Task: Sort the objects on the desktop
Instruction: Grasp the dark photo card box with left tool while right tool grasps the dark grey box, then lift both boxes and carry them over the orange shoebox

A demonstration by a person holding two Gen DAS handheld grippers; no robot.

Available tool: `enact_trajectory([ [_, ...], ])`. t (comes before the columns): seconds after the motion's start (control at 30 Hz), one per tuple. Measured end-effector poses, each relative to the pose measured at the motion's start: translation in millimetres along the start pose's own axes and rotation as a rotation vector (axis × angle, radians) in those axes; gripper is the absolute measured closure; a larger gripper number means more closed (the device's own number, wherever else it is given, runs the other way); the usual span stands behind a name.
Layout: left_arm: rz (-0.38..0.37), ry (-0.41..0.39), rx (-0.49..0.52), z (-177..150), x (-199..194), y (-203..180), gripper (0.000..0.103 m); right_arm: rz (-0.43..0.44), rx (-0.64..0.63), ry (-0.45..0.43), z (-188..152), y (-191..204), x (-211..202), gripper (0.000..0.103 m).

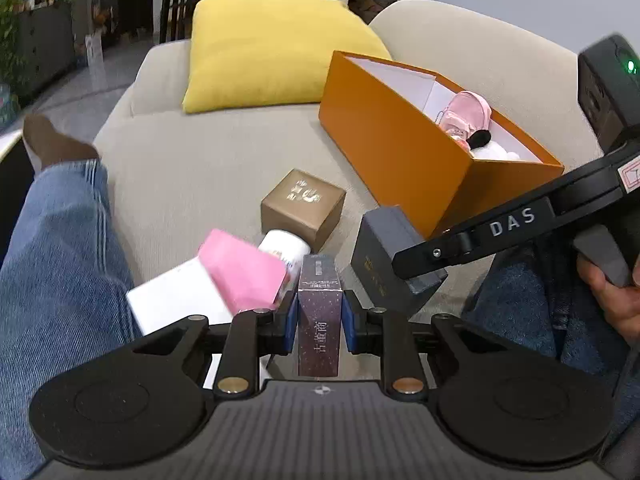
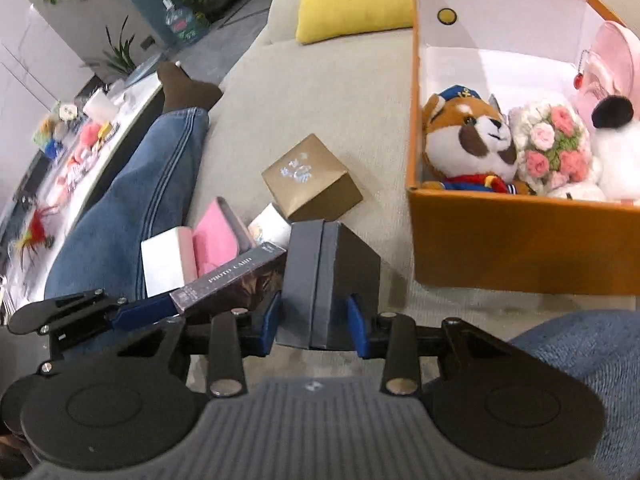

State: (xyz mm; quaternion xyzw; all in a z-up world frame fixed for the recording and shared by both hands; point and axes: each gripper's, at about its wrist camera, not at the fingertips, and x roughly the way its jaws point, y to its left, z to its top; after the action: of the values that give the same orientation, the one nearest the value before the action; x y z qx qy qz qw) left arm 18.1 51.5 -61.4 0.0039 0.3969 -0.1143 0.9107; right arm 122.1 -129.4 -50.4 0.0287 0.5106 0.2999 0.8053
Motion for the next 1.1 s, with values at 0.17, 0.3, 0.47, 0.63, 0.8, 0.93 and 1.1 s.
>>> enact_trajectory([
  [0.17, 0.036, -0.025, 0.049, 3.3, 6.1, -12.6, 0.077, -0.098, -0.053, -0.049, -9.1, 15.0, -3.3, 0.054],
  [0.3, 0.036, -0.022, 0.037, 3.3, 9.0, -9.2, 0.077, -0.161, -0.103, -0.078, -15.4, 24.4, -5.3, 0.051],
  [0.47, 0.015, -0.029, 0.017, 0.8, 7.7, -2.2, 0.077, -0.146, -0.105, -0.077, -12.2, 17.8, -4.4, 0.055],
  [0.63, -0.007, -0.026, -0.025, 0.9, 6.8, 6.2, 0.077, -0.162, -0.148, -0.075, -17.2, 26.9, -2.2, 0.055],
  [0.8, -0.026, -0.016, -0.061, 3.8, 8.5, 12.8, 0.077, -0.160, -0.180, -0.071, -23.5, 37.3, 0.6, 0.055],
  [0.93, -0.033, 0.001, -0.069, 6.5, 14.0, 13.7, 0.077, -0.194, -0.191, -0.077, -16.7, 36.2, 6.5, 0.055],
  [1.1, -0.036, 0.006, -0.105, 4.9, 20.4, 16.1, 0.077, -0.170, -0.155, -0.073, -8.4, 27.4, 8.2, 0.064],
])
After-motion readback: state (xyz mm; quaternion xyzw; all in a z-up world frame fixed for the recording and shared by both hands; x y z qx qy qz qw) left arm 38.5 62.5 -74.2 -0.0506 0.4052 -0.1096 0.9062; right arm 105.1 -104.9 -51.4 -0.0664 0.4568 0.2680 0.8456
